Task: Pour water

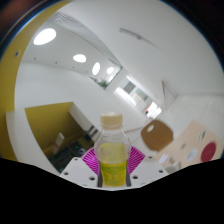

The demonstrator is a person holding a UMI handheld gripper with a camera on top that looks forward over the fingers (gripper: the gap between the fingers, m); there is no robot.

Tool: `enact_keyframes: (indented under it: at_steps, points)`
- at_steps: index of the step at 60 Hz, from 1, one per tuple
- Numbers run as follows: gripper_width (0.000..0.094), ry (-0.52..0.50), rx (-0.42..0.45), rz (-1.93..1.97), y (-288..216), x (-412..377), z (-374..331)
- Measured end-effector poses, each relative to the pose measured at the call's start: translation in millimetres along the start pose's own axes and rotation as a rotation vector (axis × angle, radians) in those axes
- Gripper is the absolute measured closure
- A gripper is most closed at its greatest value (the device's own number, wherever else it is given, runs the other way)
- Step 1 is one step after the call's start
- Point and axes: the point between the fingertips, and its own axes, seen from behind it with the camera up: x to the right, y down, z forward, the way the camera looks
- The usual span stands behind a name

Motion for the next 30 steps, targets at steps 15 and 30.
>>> enact_keyframes:
  at_steps: [15,30]
  points:
    - [0.0611,0.398,0.072,-0.755,-81.2,178.0,-128.8]
    - [0.0589,0.472,-0.166,-0.790,-18.9,324.9,-194.7]
